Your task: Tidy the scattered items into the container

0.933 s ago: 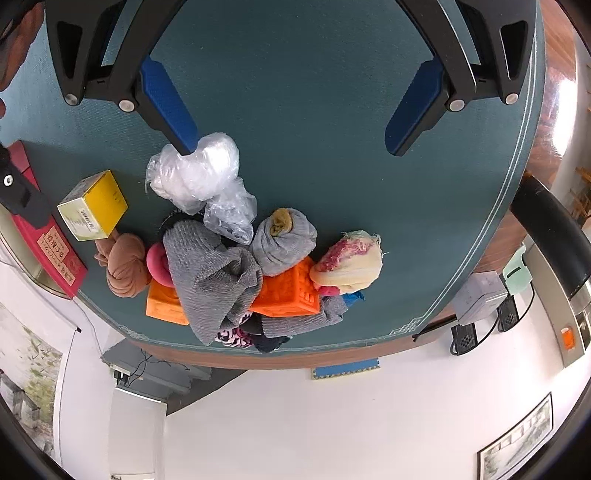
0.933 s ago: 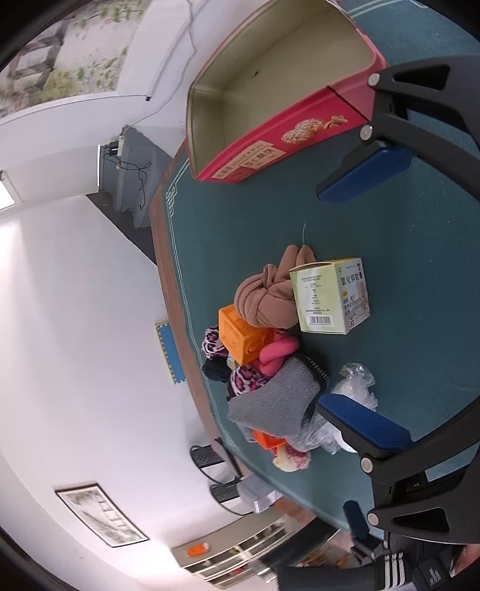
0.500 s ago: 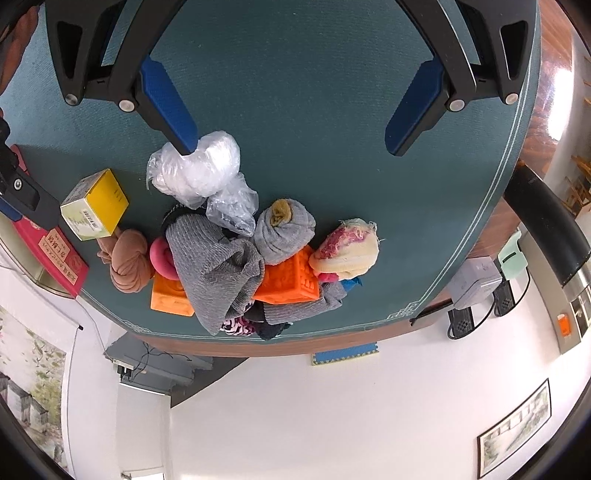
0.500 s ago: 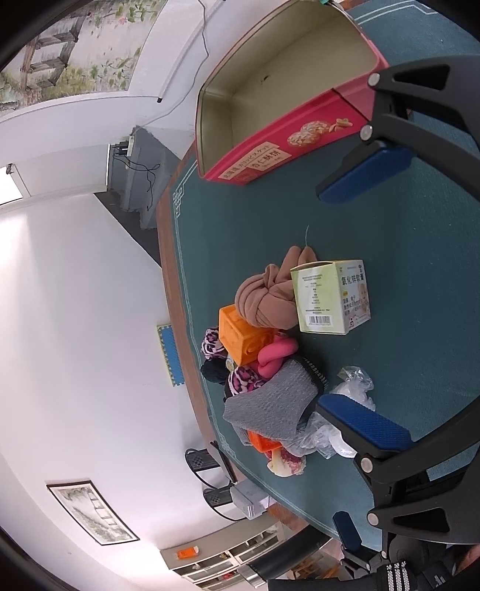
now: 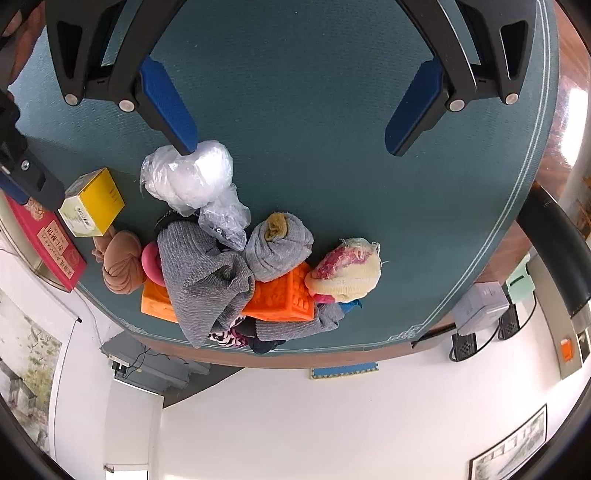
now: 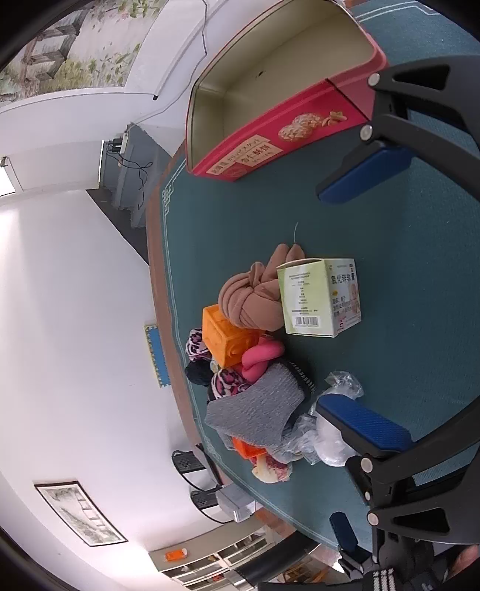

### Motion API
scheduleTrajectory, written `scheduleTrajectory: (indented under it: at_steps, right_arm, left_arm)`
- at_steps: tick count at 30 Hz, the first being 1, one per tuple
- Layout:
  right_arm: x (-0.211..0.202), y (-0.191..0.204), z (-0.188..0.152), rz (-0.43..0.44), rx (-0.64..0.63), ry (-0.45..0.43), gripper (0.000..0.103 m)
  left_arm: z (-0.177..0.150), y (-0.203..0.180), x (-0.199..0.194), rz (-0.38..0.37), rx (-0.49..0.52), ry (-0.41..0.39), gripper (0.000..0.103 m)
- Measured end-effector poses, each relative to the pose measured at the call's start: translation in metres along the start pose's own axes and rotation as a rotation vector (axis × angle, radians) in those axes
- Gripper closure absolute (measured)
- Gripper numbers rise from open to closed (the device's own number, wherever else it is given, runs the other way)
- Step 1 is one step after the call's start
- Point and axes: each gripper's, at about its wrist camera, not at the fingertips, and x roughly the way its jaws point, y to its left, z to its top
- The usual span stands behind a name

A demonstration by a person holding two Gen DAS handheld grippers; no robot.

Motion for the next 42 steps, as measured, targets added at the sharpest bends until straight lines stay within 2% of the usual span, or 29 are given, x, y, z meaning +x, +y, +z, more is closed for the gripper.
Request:
scheduleTrajectory:
  at_steps: [13,23,25,28,30,31,35,39,42]
  right_arm:
    - [0.010,0.001,-0.002,-0.052,-0.020,0.018,0.001]
    - [0.029,-0.006,0.003,-0.062,-0.004,0.062,0.004]
    - [0.036,-0.006,0.004,-0.052,0.003,0.088,0.008]
    - [0.046,-0.007,0.003,-0.034,0.016,0.130,0.020]
    - [0.053,-0.009,0.002,-0.022,0.032,0.163,0.043]
    - [0.055,-0.011,0.002,-0.015,0.040,0.175,0.046]
    - [0.044,-0.010,0.002,-0.017,0.032,0.119,0.046]
    - [0.017,-0.007,0.004,-0.045,0.003,-0.001,0.046]
    - [-0.005,-0.017,0.007,-0.091,0.037,-0.095,0.046]
  left_arm:
    - [-0.002,-0.008,-0.004,-0.093,0.034,0.007,0.000]
    - [-0.003,-0.011,-0.008,-0.083,0.039,-0.004,0.000]
    - [-0.003,-0.012,-0.008,-0.083,0.042,-0.005,0.000]
    - [-0.004,-0.011,-0.009,-0.084,0.038,-0.008,0.000]
    - [-0.004,-0.010,-0.011,-0.088,0.036,-0.011,0.000]
    - [-0.003,-0.010,-0.011,-0.090,0.036,-0.014,0.000]
    - [-0.004,-0.012,-0.011,-0.091,0.040,-0.012,0.000]
    - [-0.005,-0.013,-0.011,-0.087,0.047,-0.013,0.000]
    - [-0.005,-0.014,-0.011,-0.085,0.052,-0.015,0.000]
